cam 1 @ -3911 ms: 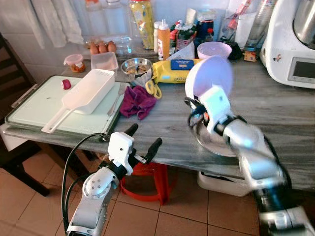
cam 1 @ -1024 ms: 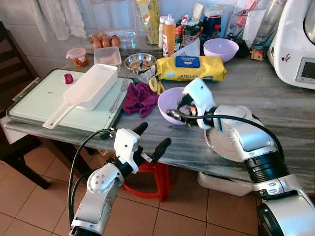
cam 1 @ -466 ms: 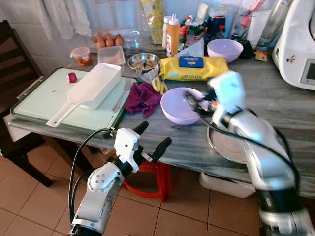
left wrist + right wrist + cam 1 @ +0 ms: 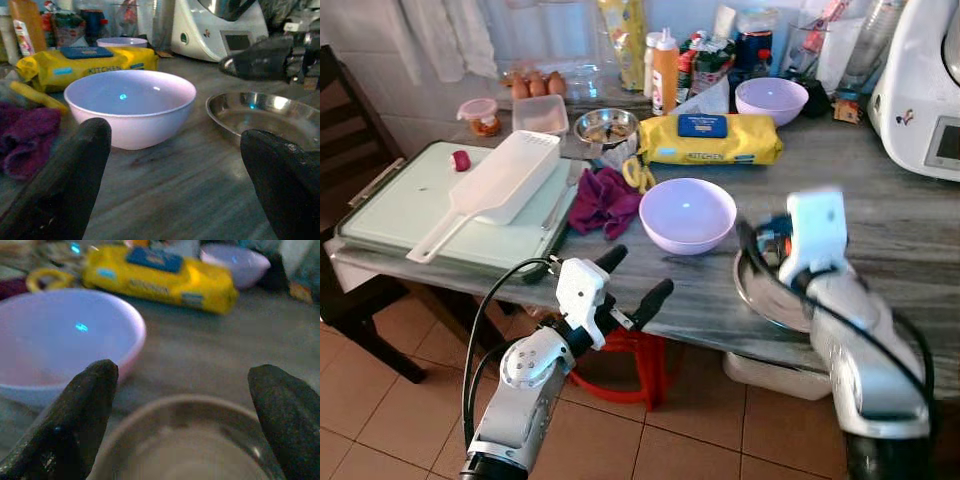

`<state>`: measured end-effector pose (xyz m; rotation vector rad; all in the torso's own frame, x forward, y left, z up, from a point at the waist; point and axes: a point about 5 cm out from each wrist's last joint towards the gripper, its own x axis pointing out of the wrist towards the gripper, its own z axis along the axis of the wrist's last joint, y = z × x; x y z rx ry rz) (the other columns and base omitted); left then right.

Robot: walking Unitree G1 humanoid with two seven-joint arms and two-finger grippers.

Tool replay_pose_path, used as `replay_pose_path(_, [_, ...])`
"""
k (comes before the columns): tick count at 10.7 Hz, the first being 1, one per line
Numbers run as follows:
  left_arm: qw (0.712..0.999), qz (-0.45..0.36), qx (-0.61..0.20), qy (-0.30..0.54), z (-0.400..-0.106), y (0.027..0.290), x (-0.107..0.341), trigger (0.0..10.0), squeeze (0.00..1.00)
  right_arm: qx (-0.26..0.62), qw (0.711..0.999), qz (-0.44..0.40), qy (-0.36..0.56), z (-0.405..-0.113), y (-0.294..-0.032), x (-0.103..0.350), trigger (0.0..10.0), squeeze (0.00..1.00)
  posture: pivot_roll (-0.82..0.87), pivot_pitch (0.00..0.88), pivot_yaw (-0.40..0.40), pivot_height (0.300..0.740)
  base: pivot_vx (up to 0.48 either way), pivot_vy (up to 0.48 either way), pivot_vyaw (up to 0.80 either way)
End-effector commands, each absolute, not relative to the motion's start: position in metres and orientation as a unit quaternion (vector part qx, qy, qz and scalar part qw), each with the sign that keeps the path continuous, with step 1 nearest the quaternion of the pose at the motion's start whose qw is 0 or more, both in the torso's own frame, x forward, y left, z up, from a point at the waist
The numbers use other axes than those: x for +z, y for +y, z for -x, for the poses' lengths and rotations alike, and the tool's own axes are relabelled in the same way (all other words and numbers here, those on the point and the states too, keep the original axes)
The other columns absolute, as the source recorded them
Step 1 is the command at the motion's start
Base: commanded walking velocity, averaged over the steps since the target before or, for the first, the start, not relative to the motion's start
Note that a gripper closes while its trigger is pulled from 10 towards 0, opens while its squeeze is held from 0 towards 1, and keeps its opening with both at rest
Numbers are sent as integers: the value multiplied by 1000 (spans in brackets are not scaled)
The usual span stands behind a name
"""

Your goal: Setting the table

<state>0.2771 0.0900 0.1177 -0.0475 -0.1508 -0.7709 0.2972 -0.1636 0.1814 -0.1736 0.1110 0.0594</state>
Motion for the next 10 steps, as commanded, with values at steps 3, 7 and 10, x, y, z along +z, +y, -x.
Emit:
replay_pose_path(3, [916, 19, -395, -69, -274, 99, 120, 10000, 0, -10, 993, 68, 93, -292, -174, 174, 10000, 1000, -237, 97, 71, 740, 0, 0, 0])
replay_pose_path(7, [914, 17, -399, -67, -272, 98, 119, 10000, 0, -11, 987, 41, 157, -290, -174, 156, 10000, 1000, -233, 96, 67, 740, 0, 0, 0])
replay_pose_path(10, [913, 14, -403, -64, -271, 100, 119, 10000, 0, -6, 982, 17, 190, -289, -171, 142, 10000, 1000, -229, 100, 69, 740, 0, 0, 0])
